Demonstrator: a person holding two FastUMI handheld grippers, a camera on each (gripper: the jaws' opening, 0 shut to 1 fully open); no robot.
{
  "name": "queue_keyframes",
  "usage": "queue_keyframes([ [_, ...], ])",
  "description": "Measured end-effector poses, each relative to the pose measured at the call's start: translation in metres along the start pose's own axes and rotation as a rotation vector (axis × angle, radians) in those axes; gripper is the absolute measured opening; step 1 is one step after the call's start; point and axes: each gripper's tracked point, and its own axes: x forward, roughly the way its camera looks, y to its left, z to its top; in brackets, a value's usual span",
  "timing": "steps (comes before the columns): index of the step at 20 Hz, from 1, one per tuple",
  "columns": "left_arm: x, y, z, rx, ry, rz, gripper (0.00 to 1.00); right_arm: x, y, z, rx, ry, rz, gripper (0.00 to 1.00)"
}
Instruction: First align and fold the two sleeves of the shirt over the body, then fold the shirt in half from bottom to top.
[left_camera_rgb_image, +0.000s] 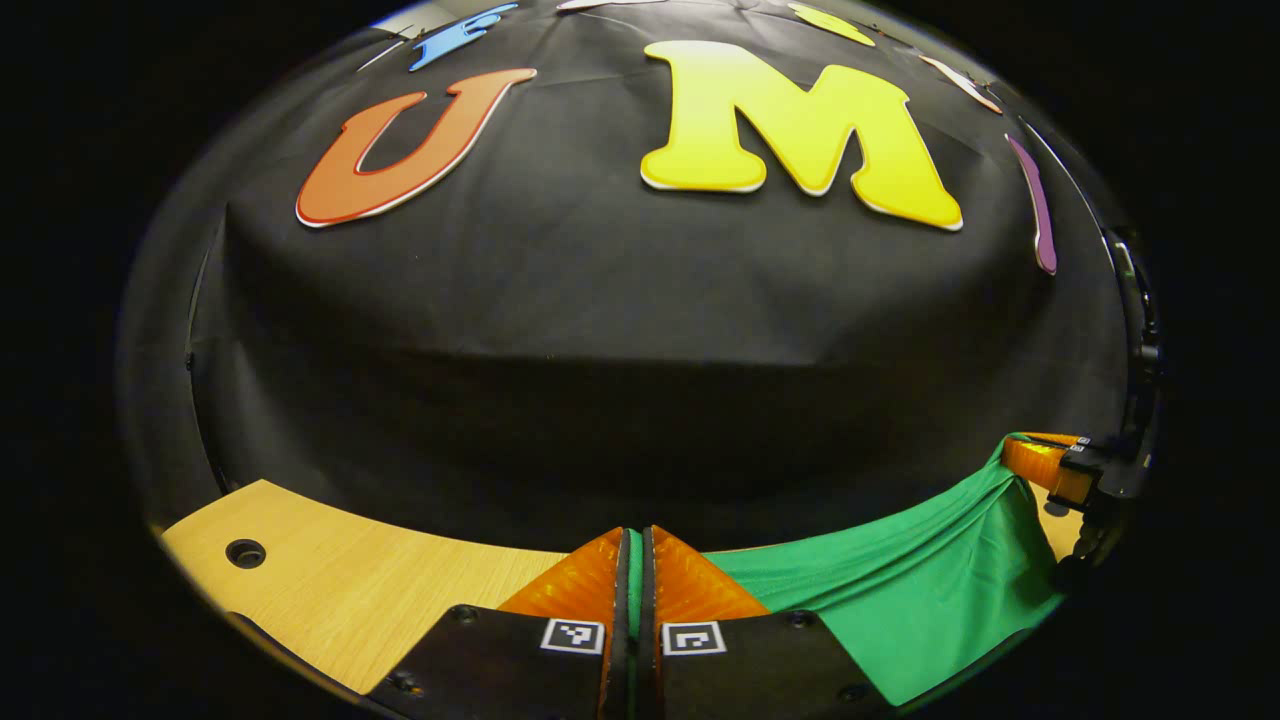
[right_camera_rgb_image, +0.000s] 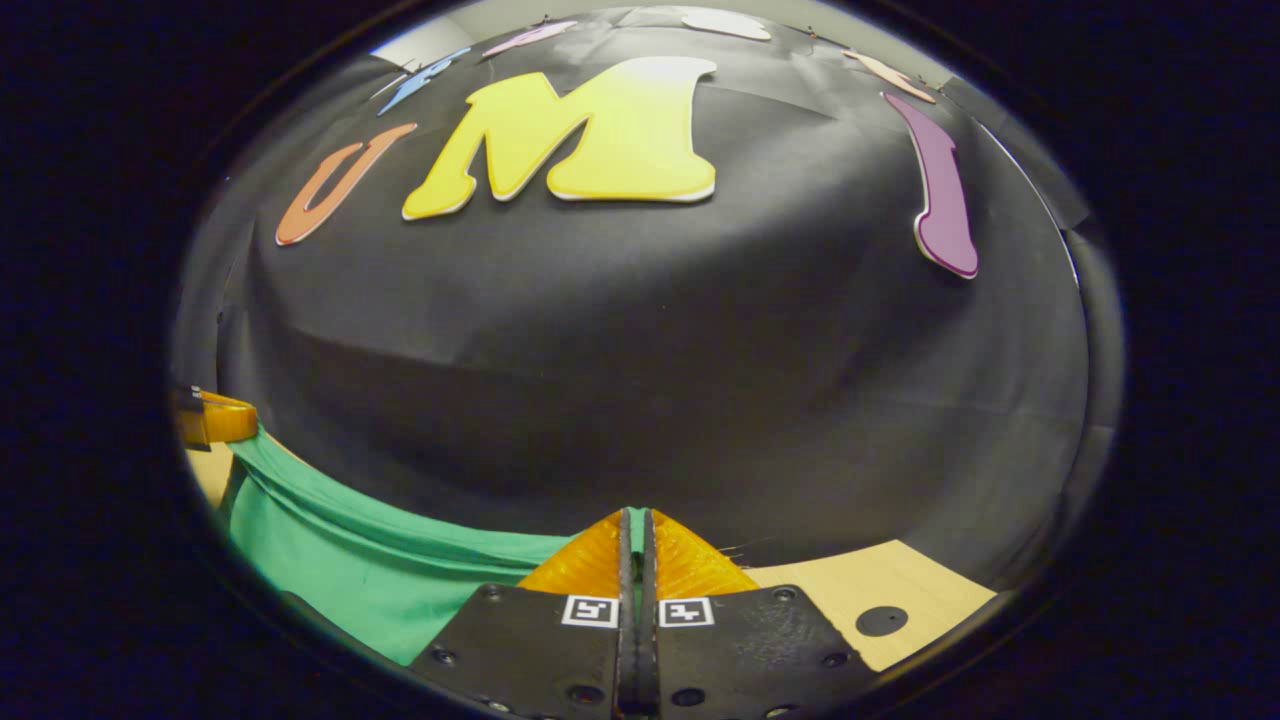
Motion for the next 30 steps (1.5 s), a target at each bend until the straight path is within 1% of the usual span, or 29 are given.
queue_keyframes([
  [2, 0.0, 0.003, -0.002, -0.002, -0.001, 0.009, 0.09, 0.001, 0.002, -0.005, 0.003, 0.009, 0.003, 0.0],
  [4, -0.002, 0.005, 0.002, -0.03, -0.028, 0.018, 0.1, 0.0, 0.0, -0.008, 0.004, 0.011, -0.002, 0.0],
  [5, 0.001, 0.006, 0.001, -0.042, -0.034, 0.011, 0.11, 0.003, -0.001, -0.011, 0.015, 0.016, -0.006, 0.08],
  [6, 0.001, 0.006, 0.0, -0.058, -0.038, 0.005, 0.27, 0.004, -0.002, -0.013, 0.026, 0.019, -0.005, 0.3],
  [7, 0.005, 0.001, -0.006, -0.06, -0.025, -0.025, 0.63, 0.003, -0.003, -0.017, 0.031, 0.027, -0.012, 0.52],
  [8, 0.002, -0.001, -0.006, -0.055, -0.016, -0.031, 1.0, 0.009, -0.007, -0.021, 0.009, 0.038, -0.032, 0.74],
  [9, 0.002, 0.001, -0.007, -0.05, -0.021, -0.014, 1.0, 0.007, -0.007, -0.021, -0.001, 0.034, -0.029, 0.95],
  [11, 0.002, 0.005, -0.007, -0.029, -0.02, 0.02, 1.0, 0.005, 0.001, -0.021, -0.036, 0.023, -0.015, 0.95],
  [13, 0.001, 0.003, -0.007, -0.018, -0.026, 0.02, 1.0, 0.005, 0.002, -0.021, -0.049, 0.02, -0.011, 0.95],
  [16, -0.003, 0.009, 0.002, -0.056, -0.085, 0.027, 1.0, 0.005, -0.001, -0.02, 0.0, 0.015, -0.002, 0.95],
  [18, -0.003, 0.009, 0.003, -0.081, -0.099, 0.02, 1.0, 0.003, -0.006, -0.019, 0.037, 0.016, 0.001, 0.95],
  [19, -0.006, 0.014, 0.004, -0.079, -0.103, 0.037, 1.0, 0.002, -0.01, -0.017, 0.041, 0.02, -0.006, 0.95],
  [21, -0.015, 0.027, 0.008, -0.041, -0.127, 0.1, 1.0, -0.006, -0.018, -0.004, 0.029, -0.015, -0.021, 0.96],
  [23, -0.027, 0.031, 0.015, -0.008, -0.165, 0.119, 1.0, -0.021, -0.03, 0.01, 0.031, -0.061, -0.041, 0.96],
  [24, -0.034, 0.032, 0.016, -0.002, -0.172, 0.123, 0.84, -0.029, -0.035, 0.012, 0.045, -0.069, -0.049, 0.96],
  [25, -0.042, 0.032, 0.014, -0.001, -0.175, 0.125, 1.0, -0.038, -0.038, 0.012, 0.056, -0.072, -0.055, 0.96],
  [28, -0.071, 0.026, 0.009, -0.01, -0.175, 0.125, 1.0, -0.075, -0.06, 0.013, 0.061, -0.111, -0.088, 0.95],
  [30, -0.097, 0.023, 0.008, -0.004, -0.188, 0.13, 1.0, -0.1, -0.076, 0.009, 0.04, -0.135, -0.122, 0.95],
])
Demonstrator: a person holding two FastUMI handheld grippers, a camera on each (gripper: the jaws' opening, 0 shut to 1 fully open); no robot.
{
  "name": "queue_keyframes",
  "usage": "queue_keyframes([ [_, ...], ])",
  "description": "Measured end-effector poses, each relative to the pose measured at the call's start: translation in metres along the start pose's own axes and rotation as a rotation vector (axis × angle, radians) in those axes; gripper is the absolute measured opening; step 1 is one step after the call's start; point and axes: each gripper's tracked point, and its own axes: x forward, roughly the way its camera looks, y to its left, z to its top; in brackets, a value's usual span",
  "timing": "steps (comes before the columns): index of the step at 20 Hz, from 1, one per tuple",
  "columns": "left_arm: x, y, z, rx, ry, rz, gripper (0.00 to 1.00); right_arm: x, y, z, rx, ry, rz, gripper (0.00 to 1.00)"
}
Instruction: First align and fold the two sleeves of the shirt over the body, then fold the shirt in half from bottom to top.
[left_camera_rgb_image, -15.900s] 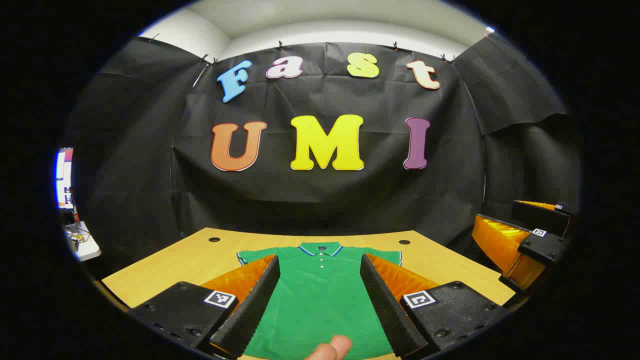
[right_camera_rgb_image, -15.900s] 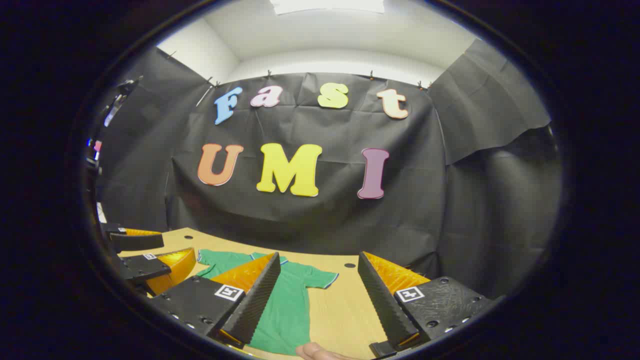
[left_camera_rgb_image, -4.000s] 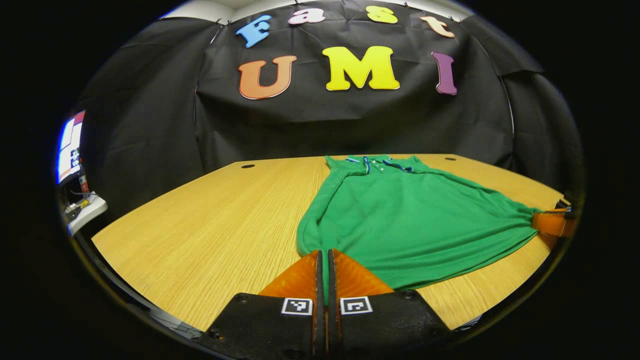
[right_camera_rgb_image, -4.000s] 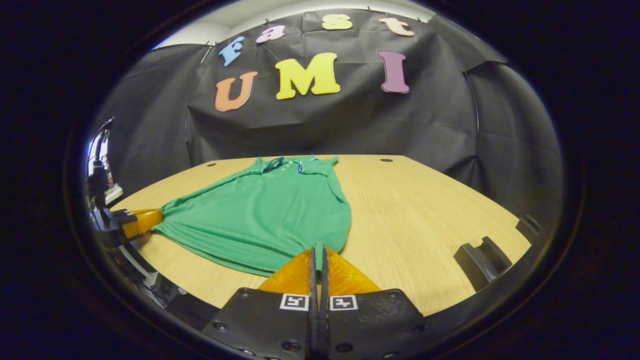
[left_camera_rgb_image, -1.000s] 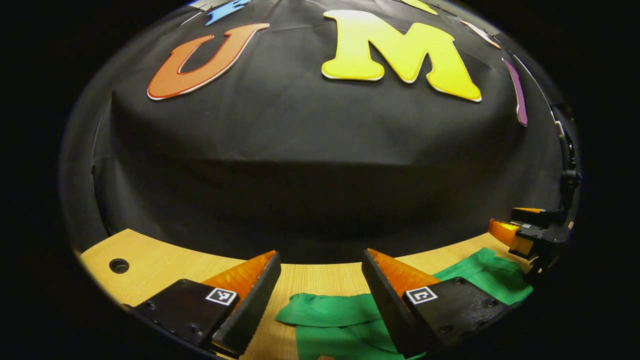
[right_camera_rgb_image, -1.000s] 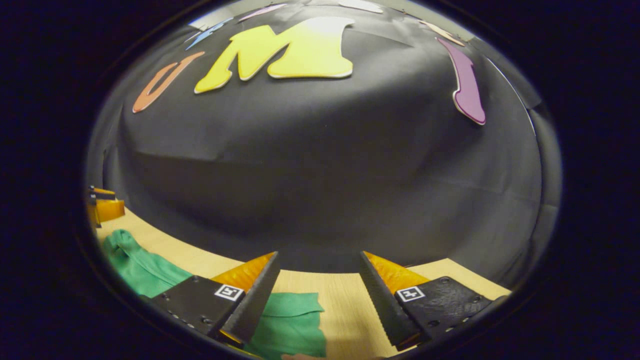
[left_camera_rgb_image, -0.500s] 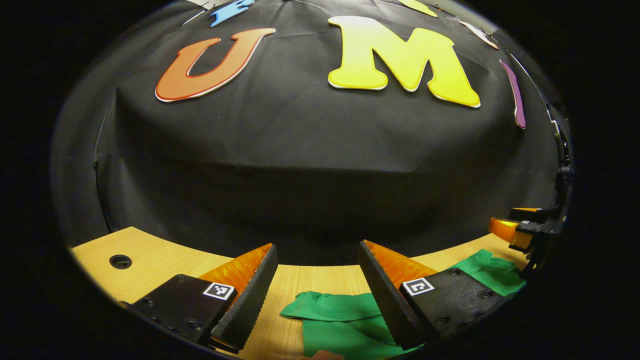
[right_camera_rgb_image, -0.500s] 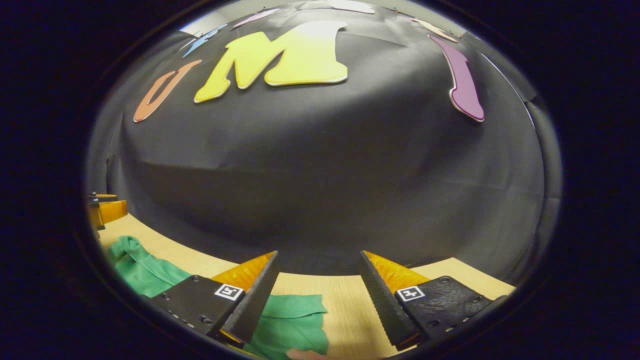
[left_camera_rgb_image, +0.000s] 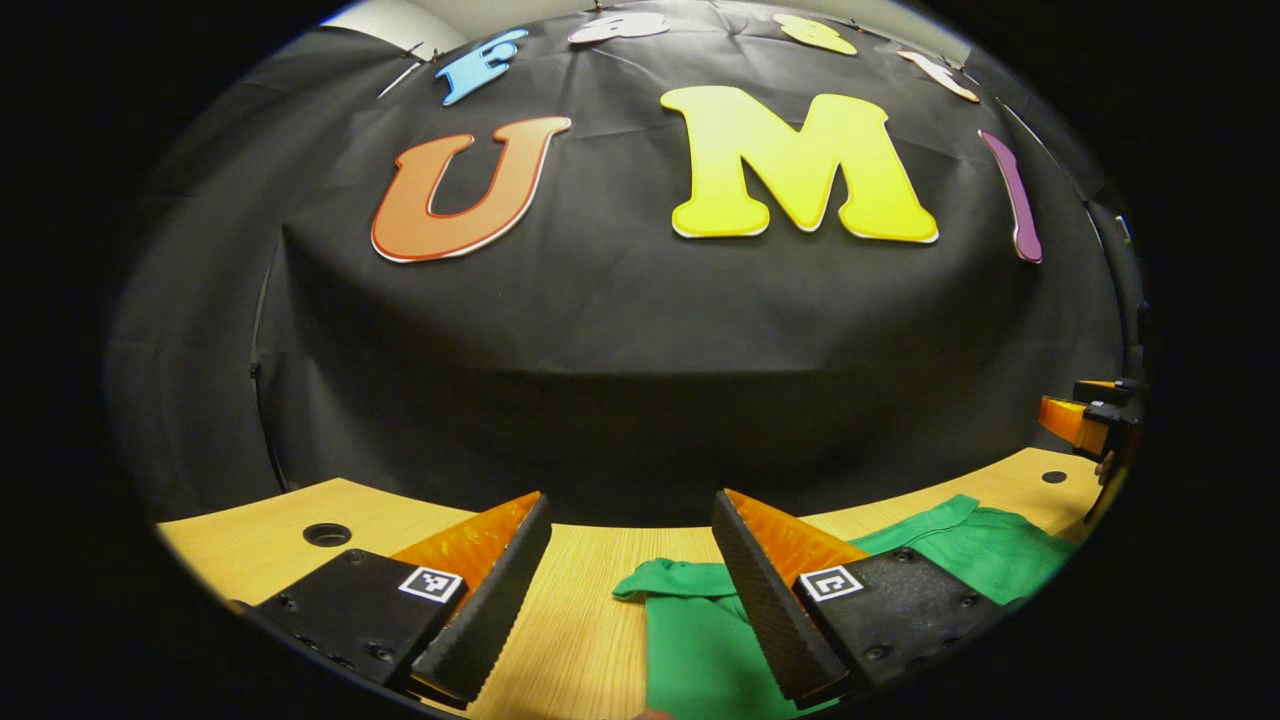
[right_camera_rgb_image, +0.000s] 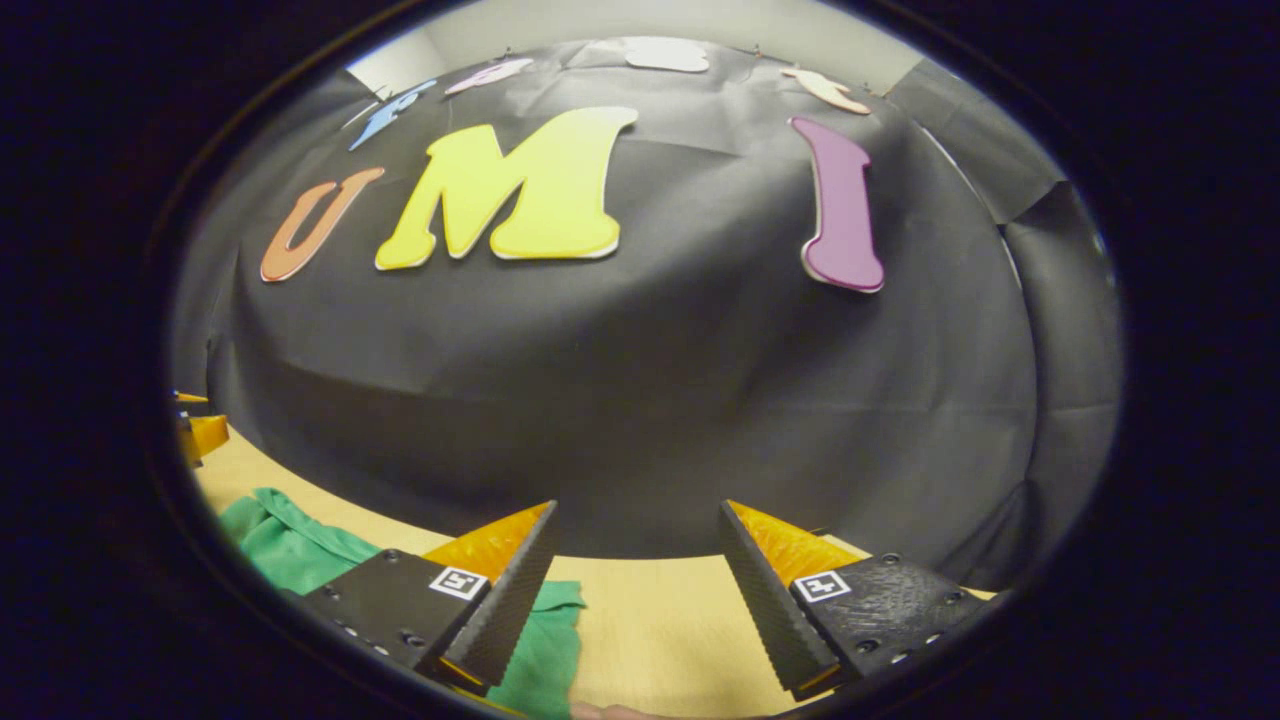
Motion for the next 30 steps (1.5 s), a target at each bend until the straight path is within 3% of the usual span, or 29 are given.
queue_keyframes([
  [6, -0.075, -0.009, -0.006, 0.019, 0.028, -0.004, 1.0, -0.068, -0.064, 0.002, 0.0, -0.034, -0.138, 0.95],
  [9, -0.116, -0.011, -0.004, 0.011, 0.031, 0.004, 1.0, -0.107, -0.07, -0.002, 0.084, -0.007, -0.138, 0.94],
  [13, -0.165, -0.021, -0.015, -0.017, 0.078, -0.001, 1.0, -0.168, -0.053, 0.009, 0.073, -0.056, -0.069, 0.96],
  [17, -0.224, -0.029, -0.016, -0.017, 0.094, 0.028, 1.0, -0.231, -0.033, -0.006, 0.022, -0.008, 0.031, 0.95],
  [22, -0.304, -0.055, 0.002, 0.01, 0.027, 0.012, 1.0, -0.322, -0.041, 0.012, 0.023, -0.081, 0.054, 0.94],
  [24, -0.328, -0.068, 0.01, 0.021, -0.002, -0.002, 1.0, -0.364, -0.053, 0.016, 0.044, -0.068, 0.004, 0.95],
  [27, -0.352, -0.107, 0.017, 0.003, 0.055, -0.085, 1.0, -0.424, -0.042, 0.056, -0.008, -0.151, 0.073, 0.94],
  [30, -0.376, -0.12, 0.046, 0.038, 0.085, -0.079, 1.0, -0.46, -0.044, 0.067, -0.096, -0.085, 0.116, 0.95],
])
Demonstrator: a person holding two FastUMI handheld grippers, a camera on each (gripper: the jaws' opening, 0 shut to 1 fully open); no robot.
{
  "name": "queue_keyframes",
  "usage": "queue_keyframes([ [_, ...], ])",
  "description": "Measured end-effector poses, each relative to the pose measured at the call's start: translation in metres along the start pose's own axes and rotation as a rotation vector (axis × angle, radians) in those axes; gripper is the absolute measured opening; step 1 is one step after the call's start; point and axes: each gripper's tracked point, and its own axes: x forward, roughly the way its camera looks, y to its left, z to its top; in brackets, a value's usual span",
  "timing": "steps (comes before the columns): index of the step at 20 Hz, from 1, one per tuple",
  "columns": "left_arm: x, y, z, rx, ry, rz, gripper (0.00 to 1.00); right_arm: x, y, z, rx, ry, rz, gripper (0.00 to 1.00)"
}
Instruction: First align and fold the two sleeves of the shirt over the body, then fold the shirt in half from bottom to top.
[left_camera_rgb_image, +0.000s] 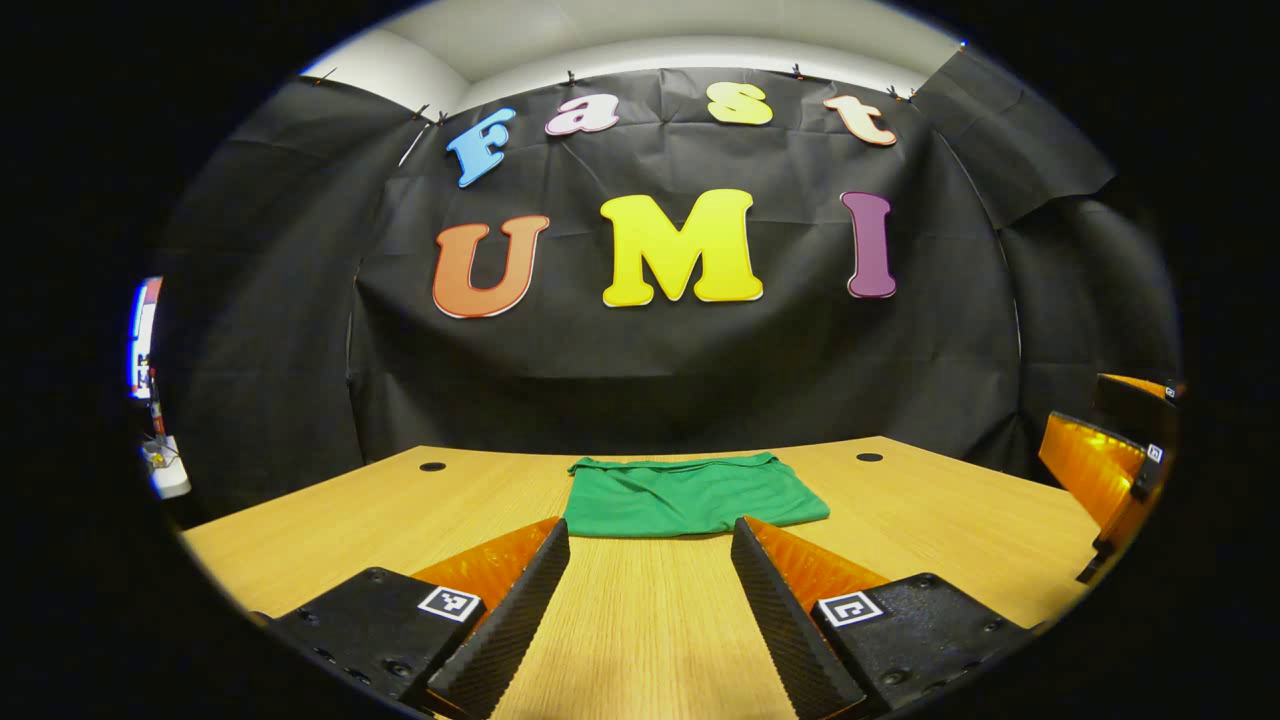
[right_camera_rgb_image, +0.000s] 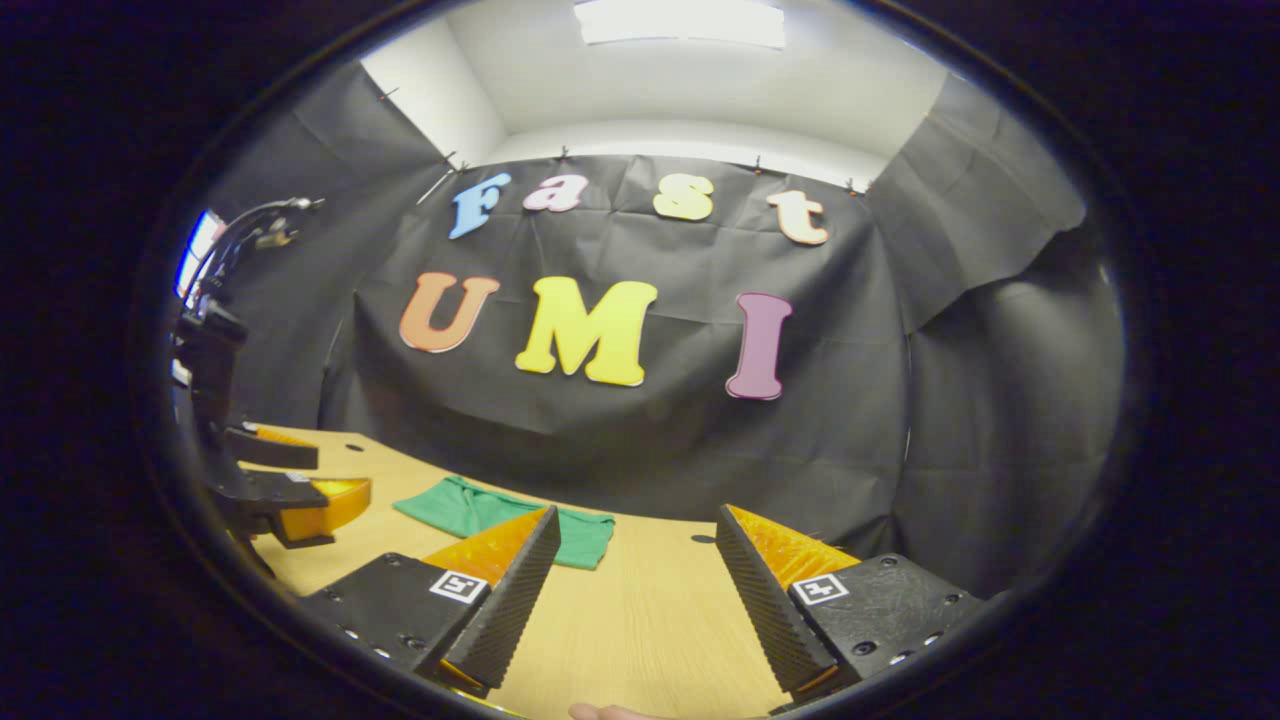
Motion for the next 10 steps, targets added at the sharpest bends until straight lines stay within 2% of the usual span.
queue_keyframes([
  [2, -0.01, -0.011, 0.024, 0.006, 0.012, -0.011, 1.0, -0.016, -0.008, 0.013, -0.031, 0.061, -0.007, 0.95],
  [6, -0.037, -0.015, 0.073, 0.034, -0.043, -0.015, 1.0, -0.031, -0.021, 0.046, 0.034, 0.087, 0.007, 0.95],
  [10, -0.054, -0.019, 0.103, -0.066, -0.091, -0.045, 1.0, -0.03, -0.037, 0.076, 0.035, 0.067, -0.011, 0.96],
])
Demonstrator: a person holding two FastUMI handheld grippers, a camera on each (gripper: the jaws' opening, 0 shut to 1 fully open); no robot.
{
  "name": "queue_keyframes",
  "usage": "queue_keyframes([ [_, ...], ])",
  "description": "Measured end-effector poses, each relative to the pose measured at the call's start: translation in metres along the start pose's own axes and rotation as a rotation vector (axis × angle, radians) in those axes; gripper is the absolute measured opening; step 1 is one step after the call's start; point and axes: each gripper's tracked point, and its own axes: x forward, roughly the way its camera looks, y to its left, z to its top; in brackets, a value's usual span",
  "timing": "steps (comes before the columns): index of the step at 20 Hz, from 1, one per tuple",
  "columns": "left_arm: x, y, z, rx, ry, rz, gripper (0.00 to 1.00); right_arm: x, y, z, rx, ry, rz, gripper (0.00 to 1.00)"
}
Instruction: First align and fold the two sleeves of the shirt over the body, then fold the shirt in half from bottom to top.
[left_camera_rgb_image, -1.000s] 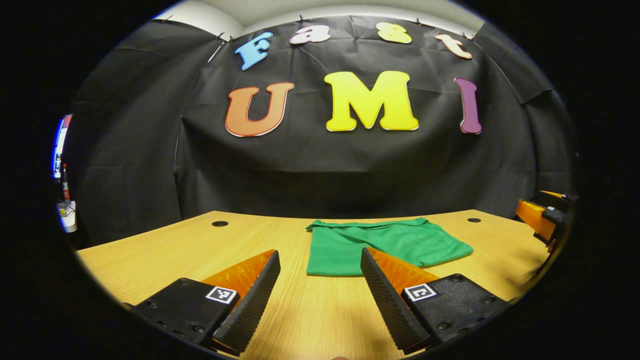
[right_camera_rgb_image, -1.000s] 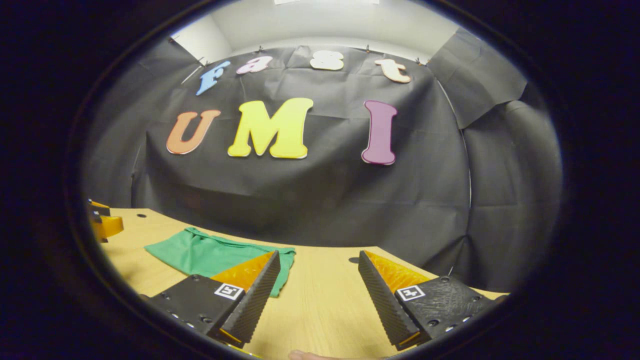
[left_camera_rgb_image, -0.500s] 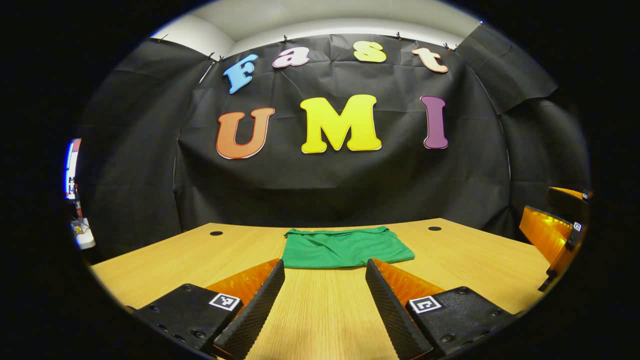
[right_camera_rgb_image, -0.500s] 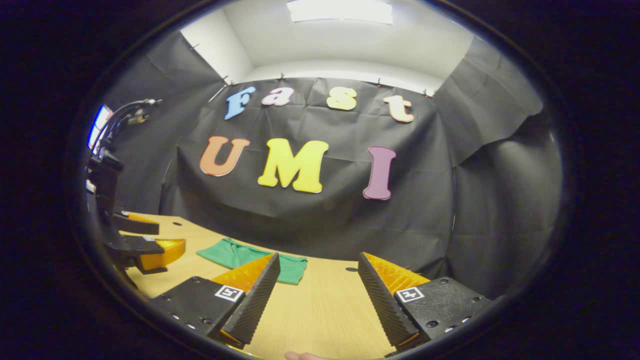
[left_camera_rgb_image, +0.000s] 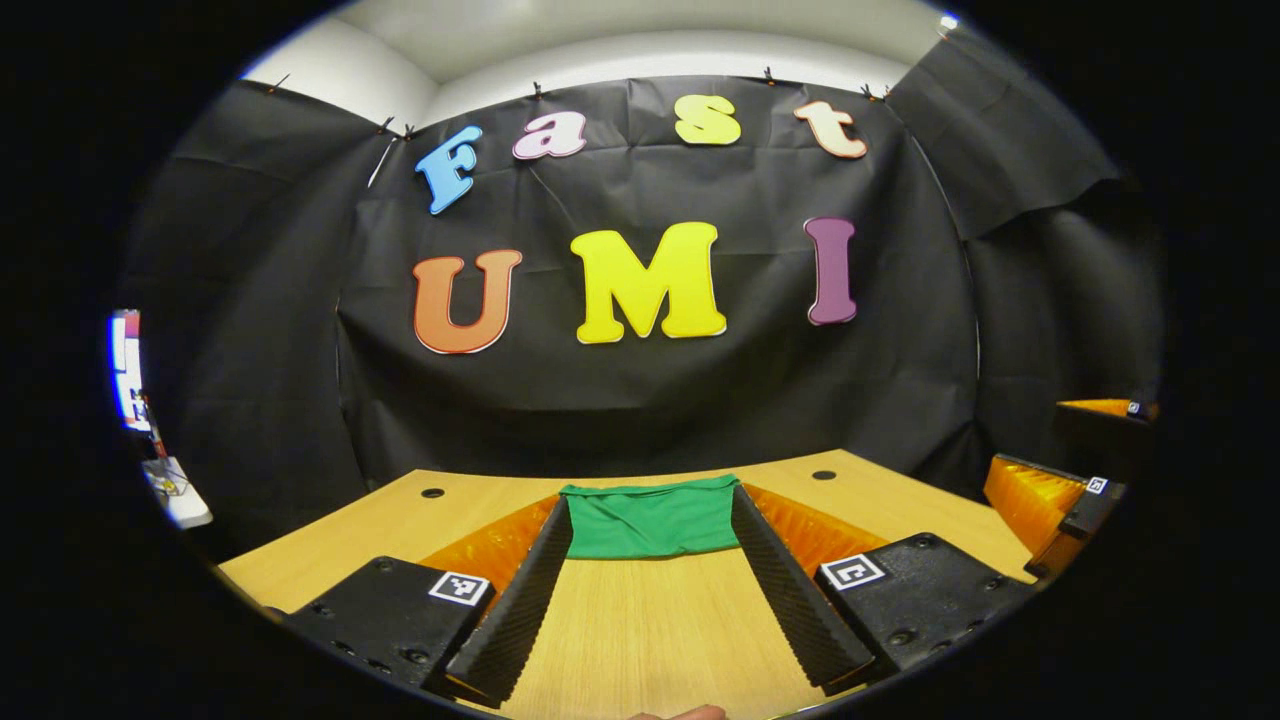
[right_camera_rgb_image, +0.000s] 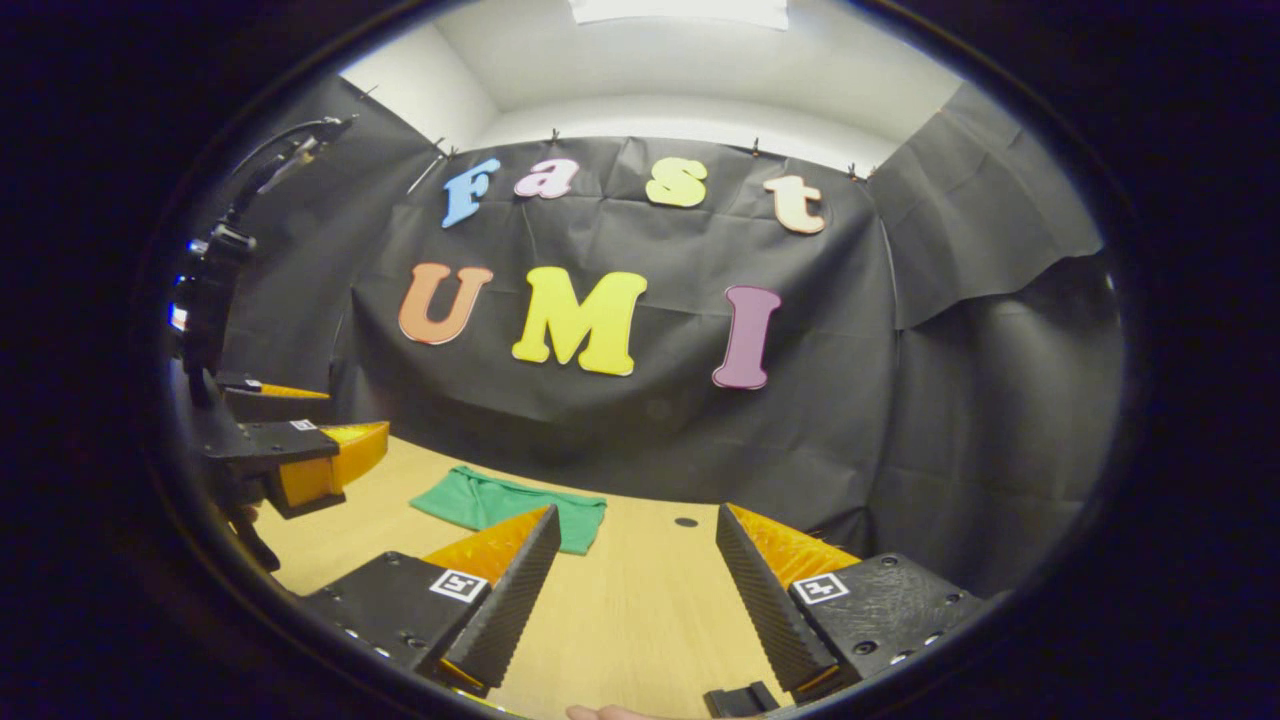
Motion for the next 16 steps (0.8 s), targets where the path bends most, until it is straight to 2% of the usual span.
queue_keyframes([
  [3, -0.013, -0.005, 0.004, 0.007, -0.015, -0.023, 1.0, 0.0, 0.002, 0.012, 0.035, -0.019, 0.02, 0.96],
  [7, -0.014, -0.015, 0.001, 0.074, -0.026, -0.037, 1.0, 0.008, 0.019, -0.016, 0.071, 0.038, 0.107, 0.94],
  [11, -0.006, -0.026, -0.013, 0.078, 0.013, -0.076, 1.0, 0.017, 0.018, -0.032, 0.036, 0.078, 0.074, 0.95],
  [16, -0.006, -0.014, -0.018, 0.049, 0.029, -0.034, 1.0, 0.01, 0.021, -0.022, 0.017, 0.055, 0.089, 0.95],
])
